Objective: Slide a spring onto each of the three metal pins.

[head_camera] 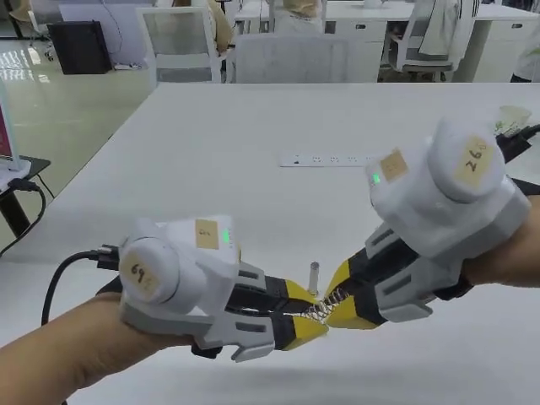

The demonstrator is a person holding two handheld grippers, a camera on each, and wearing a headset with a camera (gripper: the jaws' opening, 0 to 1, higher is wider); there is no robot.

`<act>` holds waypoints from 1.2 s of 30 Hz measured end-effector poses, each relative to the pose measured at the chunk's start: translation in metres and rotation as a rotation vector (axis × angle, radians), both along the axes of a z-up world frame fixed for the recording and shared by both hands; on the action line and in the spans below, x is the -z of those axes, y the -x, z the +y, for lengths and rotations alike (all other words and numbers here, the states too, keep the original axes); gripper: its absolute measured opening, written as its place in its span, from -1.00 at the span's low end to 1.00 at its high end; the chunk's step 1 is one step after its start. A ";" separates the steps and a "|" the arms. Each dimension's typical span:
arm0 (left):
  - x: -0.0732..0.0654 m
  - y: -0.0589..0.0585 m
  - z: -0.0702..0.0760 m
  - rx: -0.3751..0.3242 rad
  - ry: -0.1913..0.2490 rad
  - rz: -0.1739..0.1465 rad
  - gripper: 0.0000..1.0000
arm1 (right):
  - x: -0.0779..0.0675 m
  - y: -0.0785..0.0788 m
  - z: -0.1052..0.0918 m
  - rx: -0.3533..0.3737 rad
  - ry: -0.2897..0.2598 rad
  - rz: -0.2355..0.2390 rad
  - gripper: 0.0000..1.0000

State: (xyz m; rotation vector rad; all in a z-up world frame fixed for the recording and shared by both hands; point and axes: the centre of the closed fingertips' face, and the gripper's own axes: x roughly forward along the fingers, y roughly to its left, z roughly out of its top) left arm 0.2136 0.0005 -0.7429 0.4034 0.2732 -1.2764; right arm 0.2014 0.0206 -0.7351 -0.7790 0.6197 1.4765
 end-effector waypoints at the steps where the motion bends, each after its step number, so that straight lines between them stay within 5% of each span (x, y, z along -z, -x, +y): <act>1: 0.000 0.000 0.000 0.000 -0.001 0.001 -0.95 | 0.000 0.001 0.001 -0.006 0.002 -0.004 -0.83; 21: 0.003 -0.001 0.001 -0.007 0.001 0.012 -0.92 | 0.001 -0.001 0.007 -0.034 0.029 -0.025 -0.83; 36: 0.000 -0.009 0.021 -0.064 0.017 0.046 -0.60 | 0.002 -0.009 -0.001 -0.009 0.050 -0.027 -0.83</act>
